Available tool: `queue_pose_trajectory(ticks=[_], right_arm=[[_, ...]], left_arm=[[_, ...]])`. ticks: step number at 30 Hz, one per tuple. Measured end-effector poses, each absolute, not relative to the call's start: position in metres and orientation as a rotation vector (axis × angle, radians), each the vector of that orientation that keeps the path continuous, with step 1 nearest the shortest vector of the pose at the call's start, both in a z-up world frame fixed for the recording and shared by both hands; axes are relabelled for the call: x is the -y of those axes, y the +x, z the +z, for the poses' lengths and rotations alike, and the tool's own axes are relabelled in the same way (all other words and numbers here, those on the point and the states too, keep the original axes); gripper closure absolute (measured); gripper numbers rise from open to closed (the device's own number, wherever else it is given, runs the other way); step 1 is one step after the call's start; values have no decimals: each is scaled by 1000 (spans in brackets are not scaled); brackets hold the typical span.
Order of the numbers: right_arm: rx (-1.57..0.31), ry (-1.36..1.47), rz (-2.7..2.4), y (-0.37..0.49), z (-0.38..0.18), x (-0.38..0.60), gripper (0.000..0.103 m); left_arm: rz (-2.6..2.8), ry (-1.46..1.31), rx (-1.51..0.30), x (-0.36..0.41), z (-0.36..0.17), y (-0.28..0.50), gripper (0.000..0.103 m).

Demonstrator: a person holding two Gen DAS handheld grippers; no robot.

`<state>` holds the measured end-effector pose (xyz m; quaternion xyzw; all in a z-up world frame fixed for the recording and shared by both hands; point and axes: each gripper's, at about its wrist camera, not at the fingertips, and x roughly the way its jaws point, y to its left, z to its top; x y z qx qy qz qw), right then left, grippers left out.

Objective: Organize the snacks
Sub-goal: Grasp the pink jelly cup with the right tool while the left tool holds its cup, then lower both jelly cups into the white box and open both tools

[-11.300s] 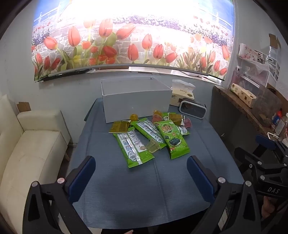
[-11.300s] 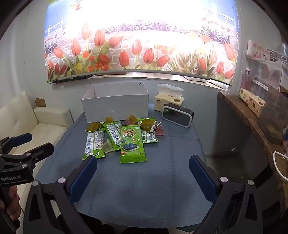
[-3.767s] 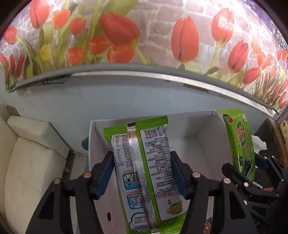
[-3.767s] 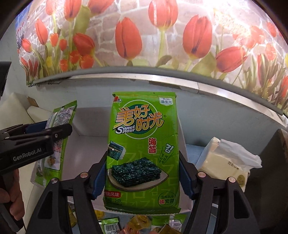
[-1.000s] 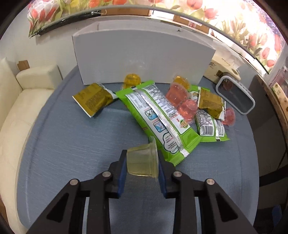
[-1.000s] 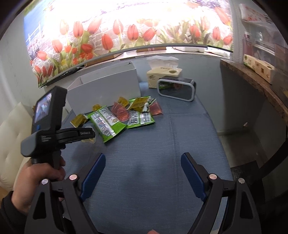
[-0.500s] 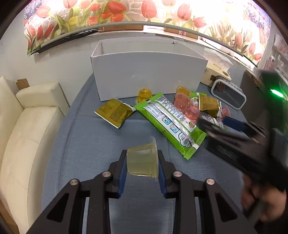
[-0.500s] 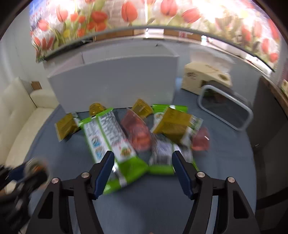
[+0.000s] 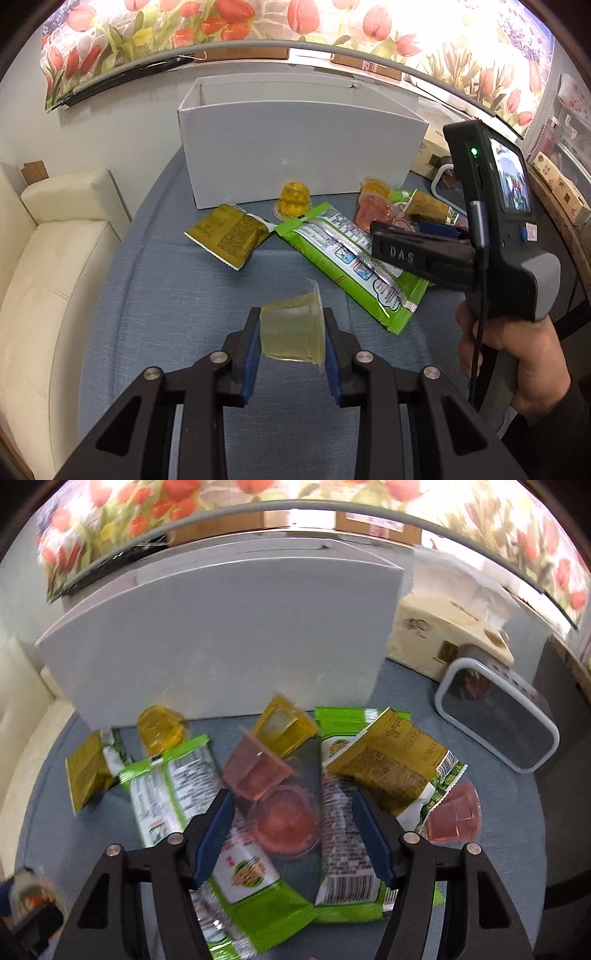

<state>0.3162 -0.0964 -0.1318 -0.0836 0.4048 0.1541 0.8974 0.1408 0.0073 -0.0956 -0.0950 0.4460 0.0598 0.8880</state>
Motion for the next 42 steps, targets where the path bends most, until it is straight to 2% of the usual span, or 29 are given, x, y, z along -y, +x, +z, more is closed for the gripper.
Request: queue_pose_trajectory(ticks=[4,8,10,11,23,42], right_arm=[[-818,-266,308,313,-136,88,35],[-811,-252,304,313,-136,90,45],[-798,-264,324,311,-134,87,56],[-801,-275,335,311,-134,86,67],[-798,-231,331,307,-132,93,68],[-661,-270,349,236,-85,104,68]], left_arm=[[118,-199,-935,-6,-99,146,69],[110,-194,-934,-4,-100,148,69],[112,-192,-934,-4,-101,149,69],[110,-193,-934,-4,-101,149,69],[107,-196,-921,-11,-96,146,69],[82,-187,-881,-4,-73,144,69]])
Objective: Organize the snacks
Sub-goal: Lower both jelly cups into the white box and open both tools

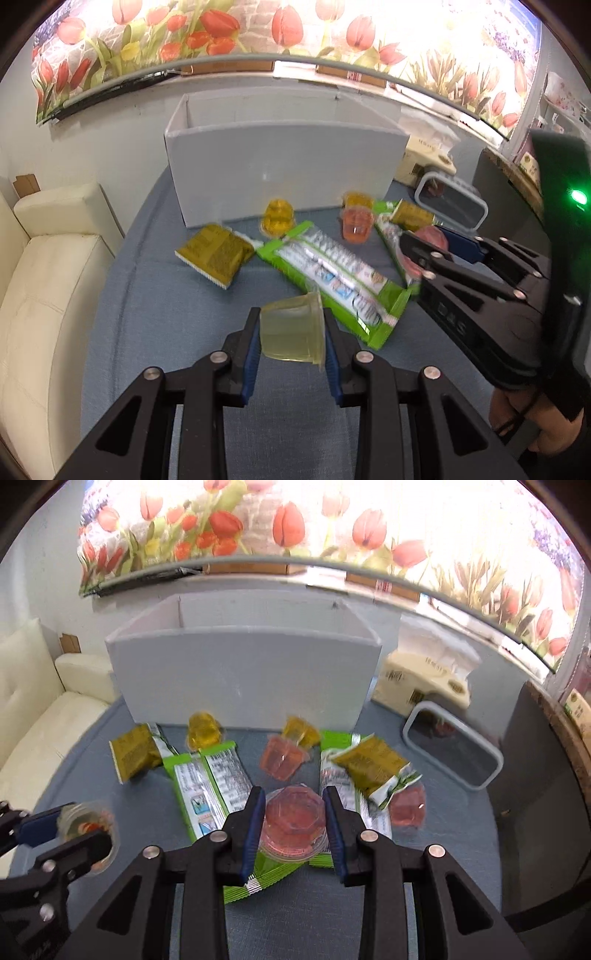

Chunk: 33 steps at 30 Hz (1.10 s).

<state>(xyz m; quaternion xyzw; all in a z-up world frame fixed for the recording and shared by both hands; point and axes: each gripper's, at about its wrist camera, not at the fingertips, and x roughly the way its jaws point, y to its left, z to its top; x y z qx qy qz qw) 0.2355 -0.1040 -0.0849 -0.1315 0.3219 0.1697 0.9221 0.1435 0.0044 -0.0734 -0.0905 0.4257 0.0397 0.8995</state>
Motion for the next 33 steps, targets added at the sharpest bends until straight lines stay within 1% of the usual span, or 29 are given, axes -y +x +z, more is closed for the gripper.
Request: queue_pose_trajectory(ticks=[4,10,13,16,20,25,28,29,30,31,32,33], right_arm=[[-573,-265,356,228,-42,107,68],[-465,-271,342,246,22,100,68],[-437,-278,338,268,45,87,68],[-429,-307,326,296,55,66,68],[-445,-329,328,332,57,39,68],[-493,-318,317,371,46,14,68],[-526,-314,327,385,35,7,68],[-527,-315,326,386,32,5,66],[-521,-322,314,388,29,4,48],[-517,-329,297,390,26,3,31],[-509,-324,280,391,26,5,13],[-484,-304,257,390,26,9,13]], left_arm=[[91,-178,-829,-14,-46,157,69],[109,-194,-711,-45,17,199,69],[116,-194,-690,-62,36,229,69],[138,-162,-674,-76,48,262,69],[158,-170,-716,-96,44,310,69],[197,-124,-811,-112,8,353,68],[185,-158,-845,-124,-10,368,68],[190,-160,-850,-127,-13,371,65],[189,-163,-851,-129,-15,373,59],[183,-167,-850,-129,-15,374,43],[206,-160,-844,-130,-15,373,30],[218,-154,-833,-130,-14,371,24]])
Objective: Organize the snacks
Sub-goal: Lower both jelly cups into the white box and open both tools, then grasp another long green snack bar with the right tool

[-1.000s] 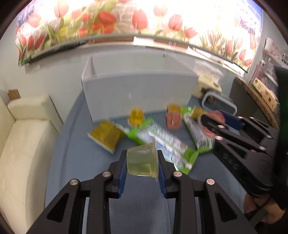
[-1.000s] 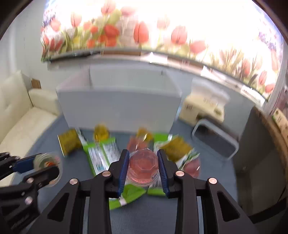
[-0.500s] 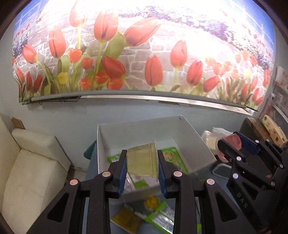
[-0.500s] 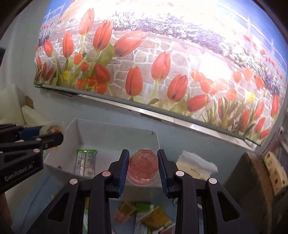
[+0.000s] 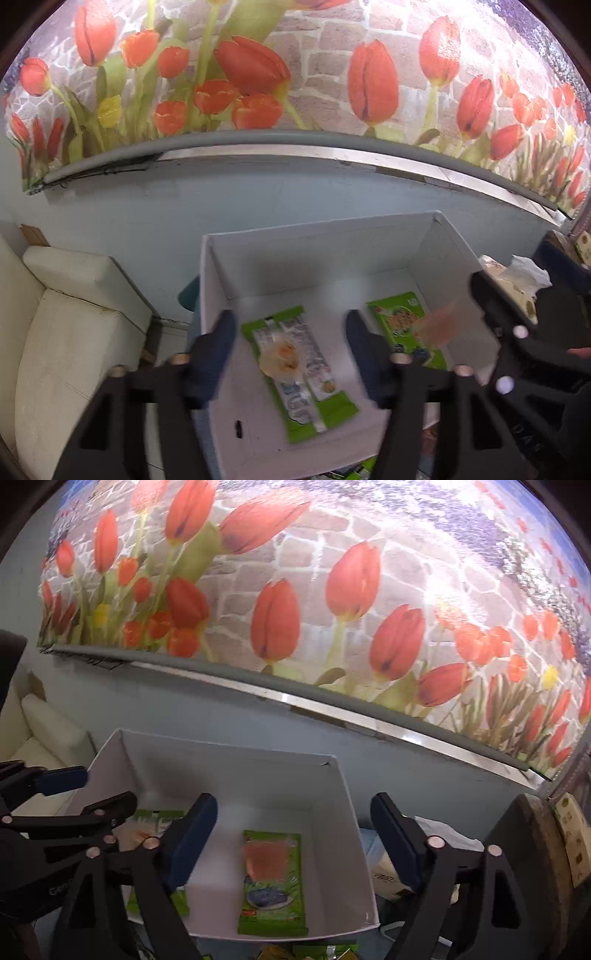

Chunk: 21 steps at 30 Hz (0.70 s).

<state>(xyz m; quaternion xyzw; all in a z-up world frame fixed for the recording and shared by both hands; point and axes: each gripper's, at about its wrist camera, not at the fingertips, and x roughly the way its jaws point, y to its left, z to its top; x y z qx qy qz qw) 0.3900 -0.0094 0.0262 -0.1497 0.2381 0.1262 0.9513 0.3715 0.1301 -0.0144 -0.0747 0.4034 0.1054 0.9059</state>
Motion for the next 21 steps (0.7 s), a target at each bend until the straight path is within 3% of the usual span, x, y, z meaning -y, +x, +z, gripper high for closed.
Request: queue_pose_trajectory(ticks=[2,12,15,21], right_arm=[[-494,-271,268,392,28,17,13],[-486,-232,270,381,39,35,12],[-473,-208,263,369,45,45,7],[-481,-115,302,318,56,86,6]], left_arm=[[221,-151,-800,-133,-13,368,11],[214,-120,-777,-127,4,351,4],[218,-126,-756,-127,13,335,3],[206,-131,-715,-122,28,283,2]])
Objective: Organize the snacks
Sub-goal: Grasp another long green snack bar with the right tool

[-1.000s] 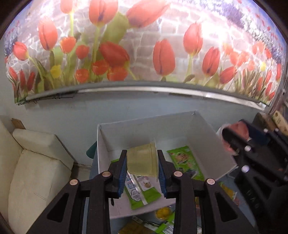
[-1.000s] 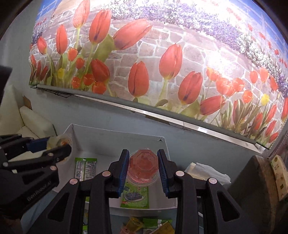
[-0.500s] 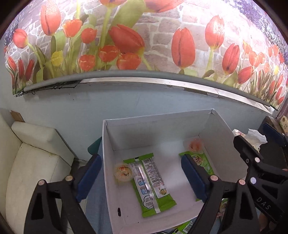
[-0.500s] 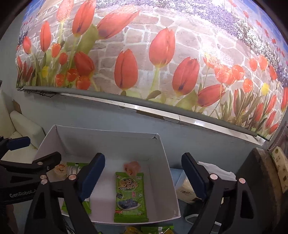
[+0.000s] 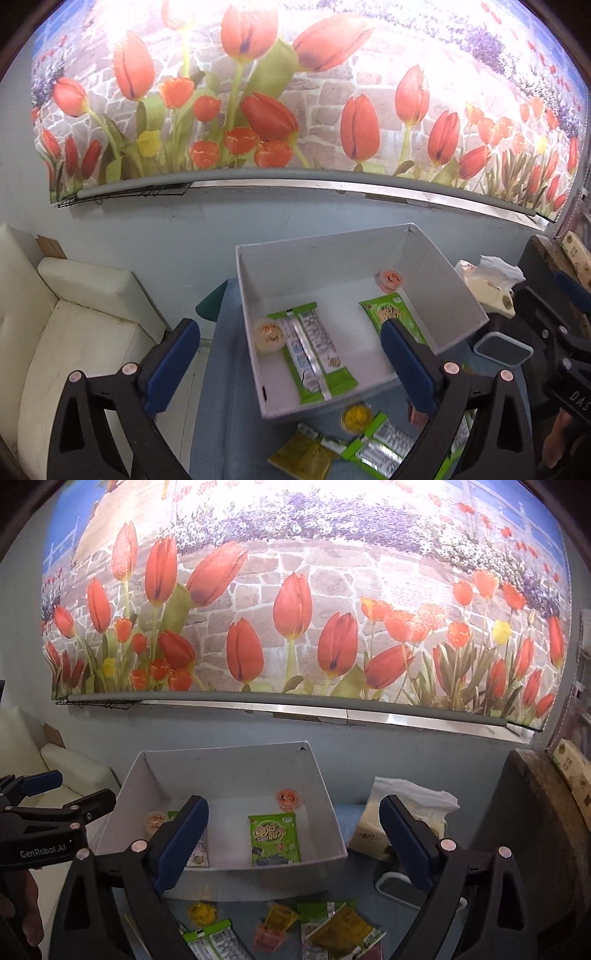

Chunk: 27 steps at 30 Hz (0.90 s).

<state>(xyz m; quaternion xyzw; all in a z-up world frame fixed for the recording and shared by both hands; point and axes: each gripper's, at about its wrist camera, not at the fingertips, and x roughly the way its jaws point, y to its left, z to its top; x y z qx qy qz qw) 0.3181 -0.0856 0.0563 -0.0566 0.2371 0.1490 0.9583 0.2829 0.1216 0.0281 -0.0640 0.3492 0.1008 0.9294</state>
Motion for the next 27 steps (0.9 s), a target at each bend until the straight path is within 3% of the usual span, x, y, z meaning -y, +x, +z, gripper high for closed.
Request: queue_pose_trajectory(ticks=[9,16,20,27], right_arm=[[-529,-131,435,210,-2,135,6],[-708,-175,579,199,-80,129,7],[-770,-277,591,215,-113,105,36],[-814,-334,619,248,-133,73,37]], left_arm=[[181,-101,-709,-94,-6,183,1],[180,-123,-804,-87,-70,150,1],[189,-108,-861,-81,-96,146,1],[177,-166,-876,-85,-104,133,1]])
